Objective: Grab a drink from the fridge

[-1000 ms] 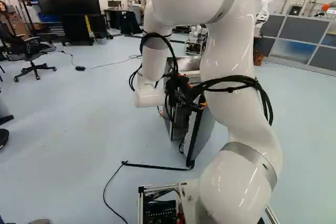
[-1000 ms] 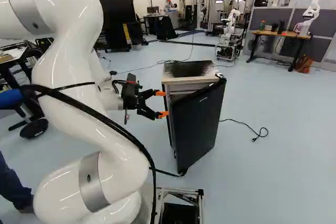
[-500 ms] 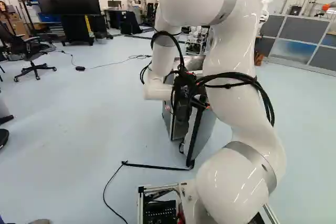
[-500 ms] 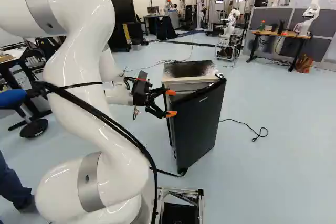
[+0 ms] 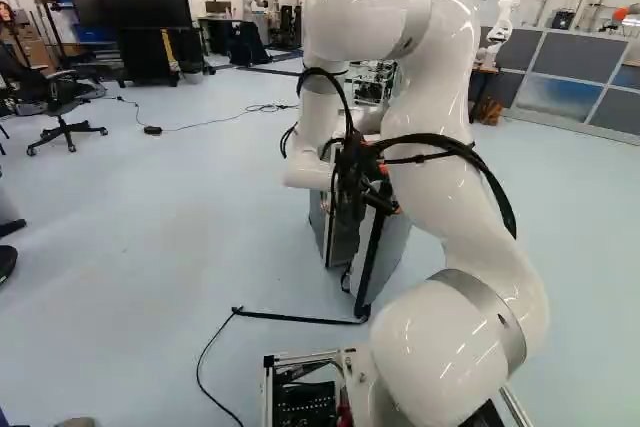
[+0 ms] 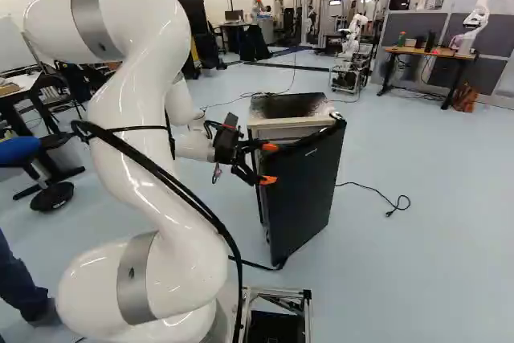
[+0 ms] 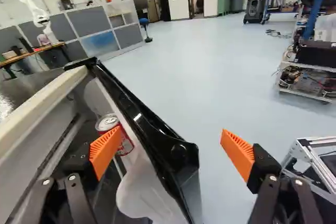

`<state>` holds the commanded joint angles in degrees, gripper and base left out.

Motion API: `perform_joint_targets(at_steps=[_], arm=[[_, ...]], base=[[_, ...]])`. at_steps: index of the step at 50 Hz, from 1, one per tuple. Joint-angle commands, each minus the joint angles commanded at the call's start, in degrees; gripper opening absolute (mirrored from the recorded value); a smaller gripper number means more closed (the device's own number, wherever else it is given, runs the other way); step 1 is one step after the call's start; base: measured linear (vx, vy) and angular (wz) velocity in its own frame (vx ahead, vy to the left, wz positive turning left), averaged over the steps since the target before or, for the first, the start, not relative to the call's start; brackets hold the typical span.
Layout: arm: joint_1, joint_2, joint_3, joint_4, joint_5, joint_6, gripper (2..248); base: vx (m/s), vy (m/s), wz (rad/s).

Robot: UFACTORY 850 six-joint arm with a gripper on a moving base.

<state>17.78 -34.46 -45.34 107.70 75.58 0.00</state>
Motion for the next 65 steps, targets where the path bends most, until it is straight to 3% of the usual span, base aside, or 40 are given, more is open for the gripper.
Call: perform_joint_targets(at_steps=[22, 45, 65], arm=[[-6.7, -0.4, -0.8, 9.9, -2.0, 0.0, 247], [-15.3, -0.7, -2.4, 20.3, -2.1, 0.0, 247], [-22.6, -1.0, -3.7, 21.9, -2.1, 0.0, 247]], base=[[0.0, 0.0, 0.0], [0.0, 0.0, 0.0], [0.0, 0.0, 0.0]])
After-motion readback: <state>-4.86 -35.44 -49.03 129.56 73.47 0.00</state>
